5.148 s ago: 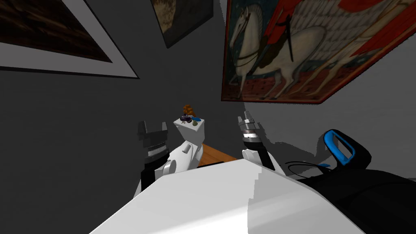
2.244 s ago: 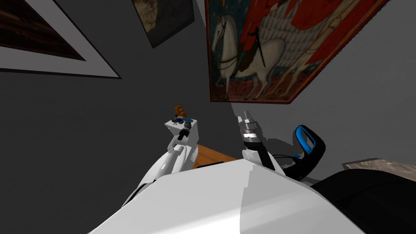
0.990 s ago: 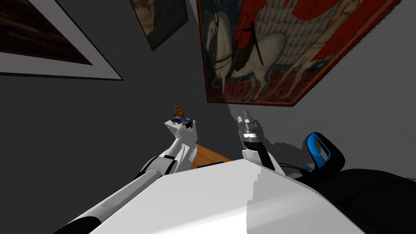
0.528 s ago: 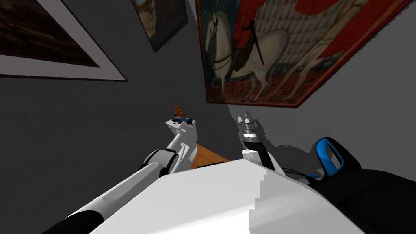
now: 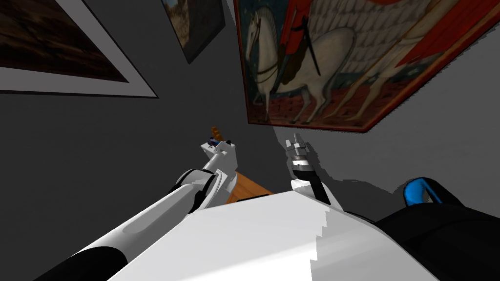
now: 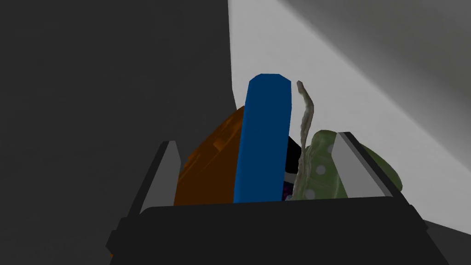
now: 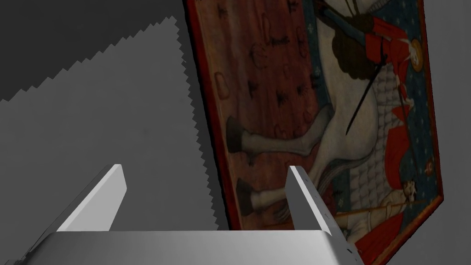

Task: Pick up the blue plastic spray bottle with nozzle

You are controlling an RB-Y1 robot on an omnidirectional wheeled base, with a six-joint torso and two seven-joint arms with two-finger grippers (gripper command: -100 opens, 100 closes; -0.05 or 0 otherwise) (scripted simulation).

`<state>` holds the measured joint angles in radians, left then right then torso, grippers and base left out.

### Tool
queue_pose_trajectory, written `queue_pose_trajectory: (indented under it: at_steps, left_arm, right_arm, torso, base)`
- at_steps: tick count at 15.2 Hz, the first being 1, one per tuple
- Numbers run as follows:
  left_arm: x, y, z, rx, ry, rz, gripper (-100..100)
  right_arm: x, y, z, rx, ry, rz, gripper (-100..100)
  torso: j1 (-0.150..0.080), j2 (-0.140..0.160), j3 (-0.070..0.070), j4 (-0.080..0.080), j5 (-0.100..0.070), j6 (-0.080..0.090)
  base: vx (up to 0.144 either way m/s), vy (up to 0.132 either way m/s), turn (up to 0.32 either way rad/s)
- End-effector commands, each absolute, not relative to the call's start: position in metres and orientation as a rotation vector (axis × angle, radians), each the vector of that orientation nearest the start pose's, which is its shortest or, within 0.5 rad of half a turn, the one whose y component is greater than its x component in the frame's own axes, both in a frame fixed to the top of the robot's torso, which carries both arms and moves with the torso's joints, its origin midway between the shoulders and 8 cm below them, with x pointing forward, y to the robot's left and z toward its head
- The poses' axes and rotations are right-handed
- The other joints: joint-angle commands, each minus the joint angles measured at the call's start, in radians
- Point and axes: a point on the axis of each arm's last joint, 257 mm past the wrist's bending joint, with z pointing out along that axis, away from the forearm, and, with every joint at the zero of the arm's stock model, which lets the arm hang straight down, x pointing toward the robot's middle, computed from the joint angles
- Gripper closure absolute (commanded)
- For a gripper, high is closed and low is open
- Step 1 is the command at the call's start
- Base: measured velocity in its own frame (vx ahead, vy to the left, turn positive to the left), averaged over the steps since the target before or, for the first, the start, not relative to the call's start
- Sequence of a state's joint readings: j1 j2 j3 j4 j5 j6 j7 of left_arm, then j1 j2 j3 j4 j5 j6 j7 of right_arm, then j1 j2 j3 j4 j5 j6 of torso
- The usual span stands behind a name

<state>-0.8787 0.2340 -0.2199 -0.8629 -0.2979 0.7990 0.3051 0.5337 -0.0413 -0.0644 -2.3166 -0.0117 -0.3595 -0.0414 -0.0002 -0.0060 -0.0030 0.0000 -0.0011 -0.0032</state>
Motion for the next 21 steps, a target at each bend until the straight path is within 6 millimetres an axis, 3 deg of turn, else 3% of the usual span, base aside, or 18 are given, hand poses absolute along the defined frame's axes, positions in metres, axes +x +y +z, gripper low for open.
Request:
queue_pose_trajectory:
  at_steps: [1, 15, 21]
  left_arm:
    - [0.698, 0.248, -0.199, -1.284, 1.667, -0.388, -100]
    - [0.698, 0.289, -0.142, -1.340, 1.621, -0.096, -100]
    - [0.701, 0.290, -0.151, -1.306, 1.676, -0.144, -100]
  right_arm:
    - [0.353, -0.306, 0.004, 0.754, 0.711, 1.238, 0]
    - [0.353, -0.306, 0.004, 0.754, 0.711, 1.238, 0]
    - [0.353, -0.306, 0.001, 0.760, 0.716, 1.237, 0]
  torso:
    - [0.000, 0.000, 0.000, 0.000, 0.000, 0.000]
    - [0.003, -0.001, -0.001, 0.000, 0.001, -0.001]
    - [-0.001, -0.007, -0.003, 0.000, 0.002, -0.003]
  base:
    - [-0.003, -0.064, 0.107]
    - [0.012, -0.046, 0.102]
    - [0.014, -0.041, 0.089]
